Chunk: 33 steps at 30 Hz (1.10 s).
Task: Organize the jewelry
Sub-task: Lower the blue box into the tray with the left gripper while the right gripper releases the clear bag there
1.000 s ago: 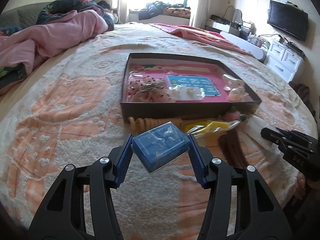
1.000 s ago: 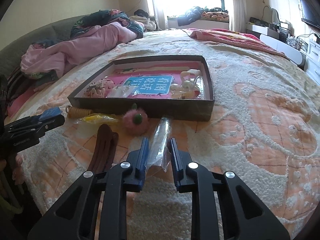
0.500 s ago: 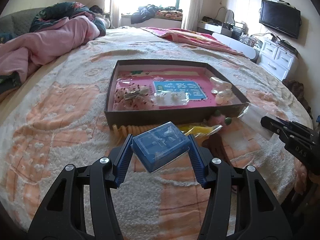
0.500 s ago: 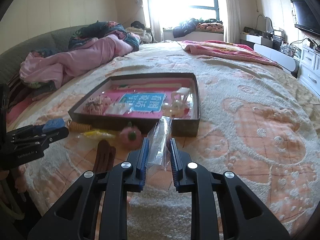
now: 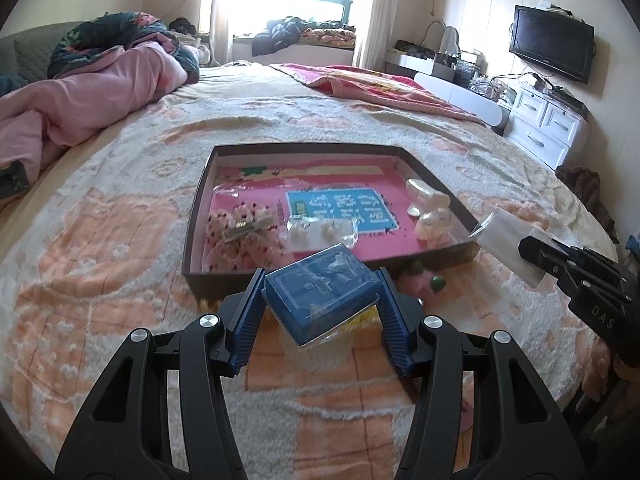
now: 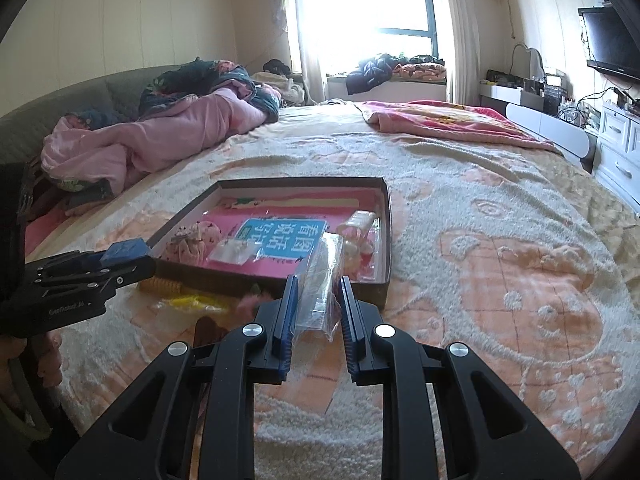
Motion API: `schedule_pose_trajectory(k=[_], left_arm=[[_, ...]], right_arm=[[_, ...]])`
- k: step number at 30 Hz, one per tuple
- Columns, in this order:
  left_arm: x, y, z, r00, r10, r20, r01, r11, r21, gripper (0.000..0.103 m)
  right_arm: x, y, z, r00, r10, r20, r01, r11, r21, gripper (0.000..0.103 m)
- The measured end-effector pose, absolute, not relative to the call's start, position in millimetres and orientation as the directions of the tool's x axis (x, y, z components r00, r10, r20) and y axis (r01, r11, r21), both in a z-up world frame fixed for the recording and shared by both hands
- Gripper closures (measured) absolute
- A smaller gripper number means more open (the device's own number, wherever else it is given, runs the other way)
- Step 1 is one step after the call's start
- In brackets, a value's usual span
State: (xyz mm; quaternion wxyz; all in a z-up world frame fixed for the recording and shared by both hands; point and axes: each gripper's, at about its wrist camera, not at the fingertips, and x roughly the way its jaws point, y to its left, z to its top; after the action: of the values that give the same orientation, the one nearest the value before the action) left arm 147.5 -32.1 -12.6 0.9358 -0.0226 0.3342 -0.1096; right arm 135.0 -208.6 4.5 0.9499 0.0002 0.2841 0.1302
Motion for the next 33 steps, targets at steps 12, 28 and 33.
schedule_pose_trajectory(k=[12,28,33], left_arm=[[182,-45,-4,0.759,-0.230,-0.609,0.211,0.972,-0.104,0.058],[225,-42,-6,0.757,-0.215,-0.617,0.200,0.975,-0.096,0.058],[236,-40,-10,0.753,-0.210,-0.623,0.195,0.976,-0.093,0.058]], right_arm=[[155,-210,15,0.822,0.231,-0.521,-0.240,0.969,0.051,0.083],[192,-203,23,0.835,0.222,-0.503,-0.249,0.968,0.014,0.083],[203,-195,25,0.838,0.230,-0.496,-0.263,0.965,0.002,0.083]])
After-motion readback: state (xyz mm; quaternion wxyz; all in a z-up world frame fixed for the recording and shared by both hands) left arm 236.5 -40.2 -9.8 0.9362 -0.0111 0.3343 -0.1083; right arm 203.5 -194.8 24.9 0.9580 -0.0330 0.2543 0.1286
